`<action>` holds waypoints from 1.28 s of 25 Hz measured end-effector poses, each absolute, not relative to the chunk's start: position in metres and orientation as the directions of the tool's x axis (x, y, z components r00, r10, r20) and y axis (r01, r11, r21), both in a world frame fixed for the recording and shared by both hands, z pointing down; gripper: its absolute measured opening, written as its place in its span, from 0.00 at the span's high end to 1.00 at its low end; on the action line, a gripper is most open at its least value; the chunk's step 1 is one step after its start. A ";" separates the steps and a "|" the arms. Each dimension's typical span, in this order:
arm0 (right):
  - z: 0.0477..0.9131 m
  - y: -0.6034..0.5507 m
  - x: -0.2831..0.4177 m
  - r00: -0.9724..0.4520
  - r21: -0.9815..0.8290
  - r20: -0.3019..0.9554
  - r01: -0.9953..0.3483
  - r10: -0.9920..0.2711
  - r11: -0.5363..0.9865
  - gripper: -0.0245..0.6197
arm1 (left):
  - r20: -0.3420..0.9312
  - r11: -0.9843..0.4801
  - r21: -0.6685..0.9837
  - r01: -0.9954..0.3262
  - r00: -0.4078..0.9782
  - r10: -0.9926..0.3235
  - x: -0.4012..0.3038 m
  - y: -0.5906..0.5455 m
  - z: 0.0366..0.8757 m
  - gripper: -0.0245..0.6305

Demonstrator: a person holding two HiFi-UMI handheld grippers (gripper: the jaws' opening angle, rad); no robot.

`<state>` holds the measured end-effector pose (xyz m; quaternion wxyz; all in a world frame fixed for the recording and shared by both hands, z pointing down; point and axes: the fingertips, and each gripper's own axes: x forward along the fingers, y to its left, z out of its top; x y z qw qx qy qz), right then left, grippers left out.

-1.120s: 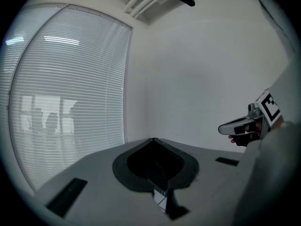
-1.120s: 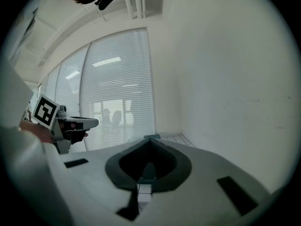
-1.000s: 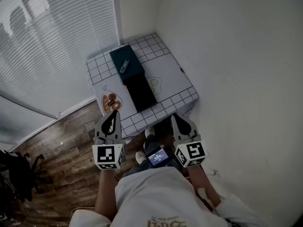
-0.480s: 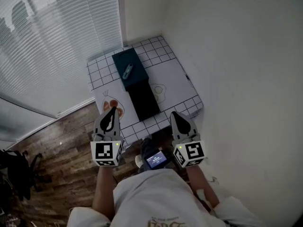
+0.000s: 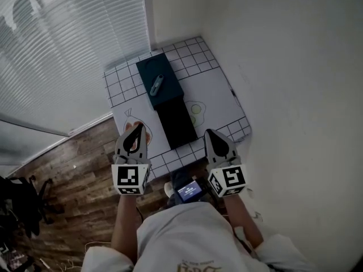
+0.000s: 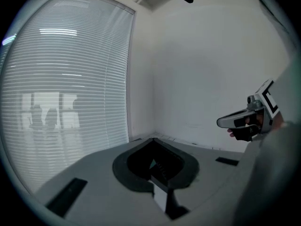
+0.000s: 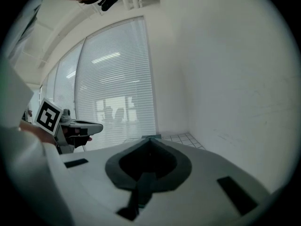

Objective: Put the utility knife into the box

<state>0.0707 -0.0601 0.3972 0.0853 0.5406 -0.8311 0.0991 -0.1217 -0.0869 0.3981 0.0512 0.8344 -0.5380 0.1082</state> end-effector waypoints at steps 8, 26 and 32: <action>0.414 -0.103 0.061 -0.426 -0.080 0.281 -0.903 -0.860 0.421 0.95 | 0.270 -0.417 -0.029 -0.909 0.394 -0.878 -0.126 -0.124 0.416 0.95; 0.449 -0.166 0.043 -0.459 -0.055 0.358 -0.879 -0.813 0.473 0.95 | 0.366 -0.435 0.007 -0.901 0.406 -0.837 -0.120 -0.183 0.474 0.95; 0.466 -0.177 0.048 -0.462 -0.063 0.382 -0.877 -0.800 0.477 0.95 | 0.412 -0.417 0.028 -0.909 0.390 -0.824 -0.119 -0.199 0.499 0.95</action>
